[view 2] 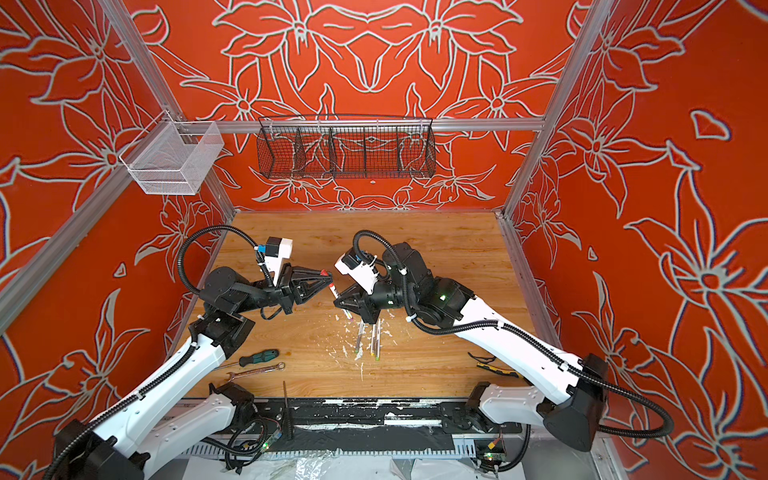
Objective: Insert the pens into the pen caps
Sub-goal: 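Open the left gripper off the red cap while the right gripper holds the capped marker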
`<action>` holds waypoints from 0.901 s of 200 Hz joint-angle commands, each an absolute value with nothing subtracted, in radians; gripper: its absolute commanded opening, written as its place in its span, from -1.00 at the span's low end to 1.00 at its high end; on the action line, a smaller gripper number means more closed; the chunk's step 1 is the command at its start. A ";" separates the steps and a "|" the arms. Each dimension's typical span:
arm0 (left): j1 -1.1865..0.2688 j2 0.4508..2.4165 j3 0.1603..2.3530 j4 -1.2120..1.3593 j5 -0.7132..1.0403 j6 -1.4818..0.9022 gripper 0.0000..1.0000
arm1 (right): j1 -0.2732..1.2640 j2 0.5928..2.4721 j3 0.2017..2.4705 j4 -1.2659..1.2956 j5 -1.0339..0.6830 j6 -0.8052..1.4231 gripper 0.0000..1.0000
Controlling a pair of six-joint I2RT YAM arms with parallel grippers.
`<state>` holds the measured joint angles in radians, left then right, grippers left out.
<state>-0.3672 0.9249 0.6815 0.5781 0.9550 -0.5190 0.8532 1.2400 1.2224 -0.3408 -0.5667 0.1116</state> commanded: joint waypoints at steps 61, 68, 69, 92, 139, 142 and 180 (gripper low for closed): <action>-0.433 0.936 0.634 0.414 1.162 -0.460 -1.00 | 0.793 1.249 1.473 -0.058 -0.445 0.069 -1.00; -0.434 0.938 0.634 0.416 1.161 -0.460 -1.00 | 0.791 1.250 1.478 -0.052 -0.445 0.069 -1.00; -0.434 0.938 0.634 0.416 1.161 -0.460 -1.00 | 0.791 1.251 1.480 -0.051 -0.446 0.070 -1.00; -0.434 0.942 0.635 0.414 1.162 -0.459 -1.00 | 0.786 1.269 1.506 -0.061 -0.459 0.068 -1.00; -0.433 0.930 0.645 0.381 1.135 -0.435 -1.00 | 0.785 1.318 1.507 -0.232 -0.559 0.056 -1.00; -0.432 0.928 0.646 0.378 1.133 -0.432 -1.00 | 0.786 1.319 1.498 -0.237 -0.565 0.061 -1.00; -0.379 0.905 0.631 0.442 1.102 -0.491 0.05 | 0.785 1.284 1.356 -0.284 -0.575 0.099 -1.00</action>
